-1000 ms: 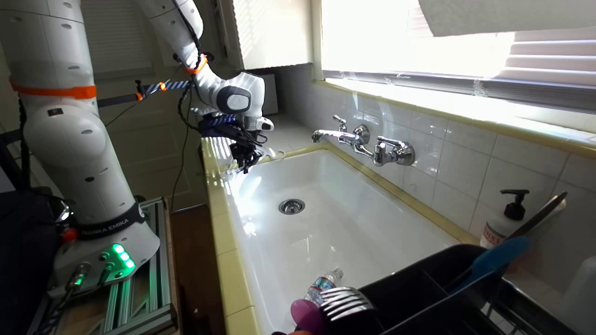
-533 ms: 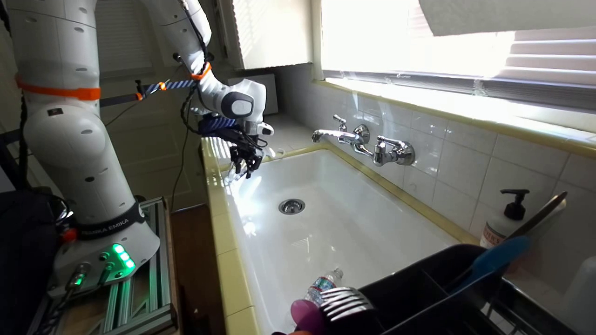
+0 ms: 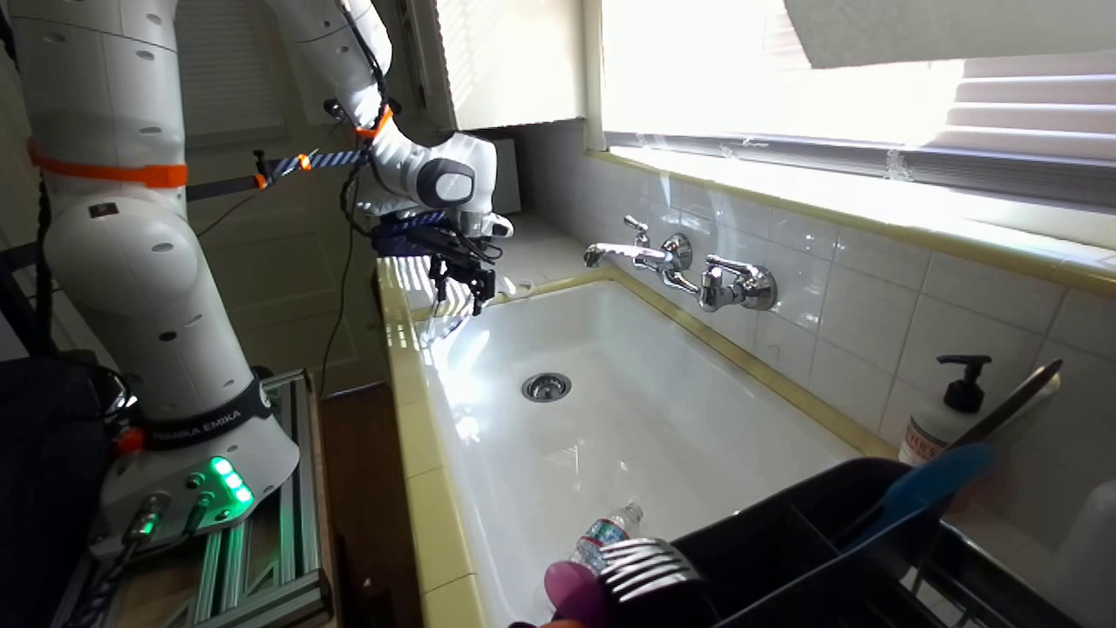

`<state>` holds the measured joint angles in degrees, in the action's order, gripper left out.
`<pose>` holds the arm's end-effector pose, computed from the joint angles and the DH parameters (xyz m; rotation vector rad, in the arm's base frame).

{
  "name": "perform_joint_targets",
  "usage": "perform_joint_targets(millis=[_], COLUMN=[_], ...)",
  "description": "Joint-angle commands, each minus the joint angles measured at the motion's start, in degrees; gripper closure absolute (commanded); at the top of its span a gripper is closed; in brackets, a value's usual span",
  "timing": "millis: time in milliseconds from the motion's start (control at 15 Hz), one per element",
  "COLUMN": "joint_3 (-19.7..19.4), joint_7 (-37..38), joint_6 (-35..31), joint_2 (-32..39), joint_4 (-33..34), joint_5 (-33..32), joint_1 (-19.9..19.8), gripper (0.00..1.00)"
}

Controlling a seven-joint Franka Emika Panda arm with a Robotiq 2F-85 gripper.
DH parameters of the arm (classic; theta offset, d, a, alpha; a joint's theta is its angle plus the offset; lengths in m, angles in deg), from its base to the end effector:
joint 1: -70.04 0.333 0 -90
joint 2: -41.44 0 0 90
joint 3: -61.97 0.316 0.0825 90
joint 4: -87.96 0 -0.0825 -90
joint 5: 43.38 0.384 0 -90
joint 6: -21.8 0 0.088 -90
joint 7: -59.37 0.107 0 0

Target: Hang the hanger on the side of the cabinet

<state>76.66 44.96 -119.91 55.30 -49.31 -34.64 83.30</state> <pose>0.4255 0.2300 0.2075 -2.8655 -0.9014 0.2651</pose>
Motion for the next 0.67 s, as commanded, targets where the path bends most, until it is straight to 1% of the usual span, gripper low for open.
perform_joint_targets(millis=[0, 600], joint_3=[0.14, -0.35], joint_7=[2.06, 5.56], joint_6=[-0.06, -6.45], joint_2=[-0.65, 4.01], joint_4=[1.12, 3.73], joint_5=[-0.39, -1.19], joint_1=[-0.83, -0.9], gripper=[0.0, 0.0])
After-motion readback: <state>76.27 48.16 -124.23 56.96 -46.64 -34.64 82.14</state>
